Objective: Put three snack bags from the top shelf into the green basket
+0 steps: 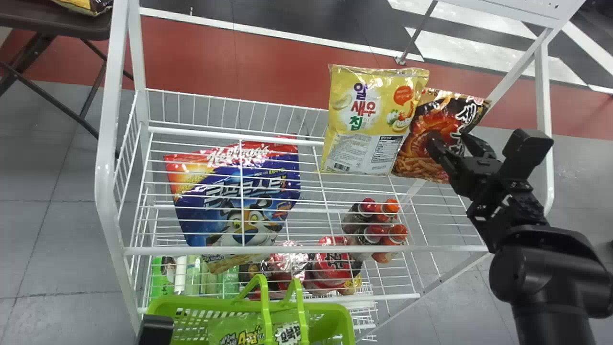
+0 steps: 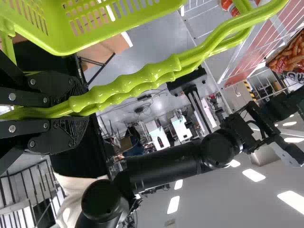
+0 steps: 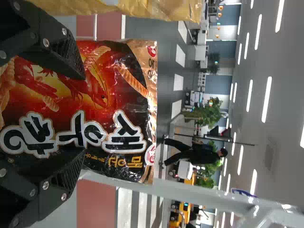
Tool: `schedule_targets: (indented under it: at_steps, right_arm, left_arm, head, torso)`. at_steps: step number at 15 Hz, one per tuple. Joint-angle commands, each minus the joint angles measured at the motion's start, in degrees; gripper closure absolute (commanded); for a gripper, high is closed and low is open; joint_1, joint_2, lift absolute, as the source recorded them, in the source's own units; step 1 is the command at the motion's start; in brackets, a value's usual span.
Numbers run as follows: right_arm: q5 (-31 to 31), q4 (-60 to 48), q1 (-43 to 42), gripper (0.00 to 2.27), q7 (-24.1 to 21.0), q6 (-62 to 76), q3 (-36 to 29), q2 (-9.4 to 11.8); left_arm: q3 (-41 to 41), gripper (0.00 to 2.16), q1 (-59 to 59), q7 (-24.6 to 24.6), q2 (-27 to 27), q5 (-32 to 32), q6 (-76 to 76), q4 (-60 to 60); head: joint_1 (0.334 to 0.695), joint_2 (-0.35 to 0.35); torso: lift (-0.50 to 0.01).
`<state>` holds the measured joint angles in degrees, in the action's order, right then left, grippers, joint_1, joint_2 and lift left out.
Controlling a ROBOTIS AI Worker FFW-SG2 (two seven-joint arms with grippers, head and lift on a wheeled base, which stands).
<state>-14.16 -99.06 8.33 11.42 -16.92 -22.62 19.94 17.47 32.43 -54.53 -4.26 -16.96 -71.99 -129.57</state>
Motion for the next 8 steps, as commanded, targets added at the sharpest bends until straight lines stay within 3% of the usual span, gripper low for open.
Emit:
schedule_targets:
  at_steps: [1,2,3,8]
  right_arm:
    - [-0.1,0.6,-0.2,1.41,0.1,0.4,0.6,-0.1]
    - [-0.2,0.5,-0.1,1.99,-0.9,1.0,0.9,-0.4]
    - [-0.3,0.3,0.2,2.11,-1.5,1.0,0.8,-0.5]
    - [-0.3,-4.9,4.8,2.12,-6.4,2.5,-0.5,-1.0]
  left_arm:
    - [0.0,2.14,-0.2,0.0,0.0,0.0,-0.4,0.0]
    - [0.0,2.14,-0.3,0.0,0.0,0.0,-0.4,0.0]
    - [0.0,2.14,-0.3,0.2,0.0,0.0,-0.2,0.0]
    - [0.1,2.14,-0.3,0.1,-0.1,0.0,-0.2,-0.1]
  head:
    - [0.695,-0.35]
    - [0.695,-0.35]
    - [0.695,-0.35]
    - [0.695,-0.35]
  torso:
    - [-0.048]
    - [-0.048]
    - [-0.048]
    - [-0.048]
